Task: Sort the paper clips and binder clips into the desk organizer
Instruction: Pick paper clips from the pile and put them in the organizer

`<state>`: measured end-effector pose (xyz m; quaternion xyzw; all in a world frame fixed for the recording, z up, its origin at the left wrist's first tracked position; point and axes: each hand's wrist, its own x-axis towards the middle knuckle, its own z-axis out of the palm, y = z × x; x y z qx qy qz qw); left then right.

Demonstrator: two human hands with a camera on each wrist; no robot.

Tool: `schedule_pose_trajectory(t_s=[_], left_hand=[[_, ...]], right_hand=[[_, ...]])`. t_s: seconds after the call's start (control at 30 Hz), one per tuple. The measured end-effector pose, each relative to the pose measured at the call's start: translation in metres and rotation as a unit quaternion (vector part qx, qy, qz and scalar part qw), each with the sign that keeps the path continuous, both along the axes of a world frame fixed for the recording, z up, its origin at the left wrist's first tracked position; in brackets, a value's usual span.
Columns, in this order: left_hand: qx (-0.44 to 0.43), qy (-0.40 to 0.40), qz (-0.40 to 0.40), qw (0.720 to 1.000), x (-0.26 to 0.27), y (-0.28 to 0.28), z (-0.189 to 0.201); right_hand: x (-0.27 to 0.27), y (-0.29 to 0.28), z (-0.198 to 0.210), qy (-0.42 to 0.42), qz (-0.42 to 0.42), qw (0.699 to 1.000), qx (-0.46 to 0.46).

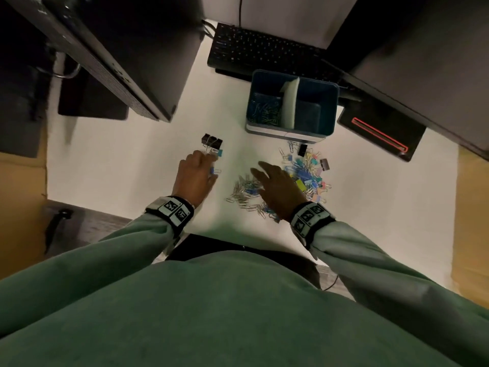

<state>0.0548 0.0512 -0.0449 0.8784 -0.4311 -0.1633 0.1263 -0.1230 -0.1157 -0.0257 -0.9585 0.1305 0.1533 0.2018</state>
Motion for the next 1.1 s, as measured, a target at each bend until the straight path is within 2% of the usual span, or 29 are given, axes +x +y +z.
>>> schedule_pose_trajectory(t_s=[0.07,0.13,0.23,0.37,0.47,0.67,0.8,0.87,0.97,1.03,1.1], left_hand=[[0.002,0.042,-0.049,0.998,-0.016,-0.005,0.007],[0.060,0.094,-0.103,0.988,-0.035,-0.008,0.008],[0.123,0.114,-0.132,0.977,-0.047,-0.022,-0.001],[0.078,0.148,-0.116,0.979,-0.044,-0.046,-0.001],[0.054,0.168,-0.128,0.976,-0.038,-0.048,-0.002],[0.010,0.251,-0.066,0.966,-0.017,-0.037,0.021],[-0.059,0.328,0.005,0.943,-0.006,-0.051,0.067],[-0.104,0.353,0.044,0.929,0.003,-0.072,0.086],[-0.166,0.315,0.073,0.932,0.018,-0.114,0.102],[-0.165,0.269,0.066,0.947,0.027,-0.139,0.099],[-0.126,0.231,0.040,0.964,0.031,-0.152,0.089]], right_hand=[[-0.002,-0.011,0.002,0.039,-0.056,0.998,-0.018],[0.000,-0.010,0.000,0.074,-0.042,0.996,-0.034],[0.007,0.003,-0.011,0.057,-0.032,0.998,-0.026],[0.010,0.013,-0.017,0.033,-0.067,0.997,-0.006],[0.007,0.007,-0.018,0.020,-0.145,0.988,0.058],[-0.011,-0.017,0.004,-0.043,-0.268,0.930,0.247],[0.000,-0.036,0.052,-0.160,-0.330,0.871,0.327],[0.020,-0.051,0.071,-0.218,-0.350,0.848,0.333],[0.058,-0.077,0.079,-0.275,-0.399,0.822,0.299],[0.081,-0.089,0.076,-0.263,-0.419,0.839,0.229],[0.092,-0.094,0.070,-0.209,-0.411,0.868,0.183]])
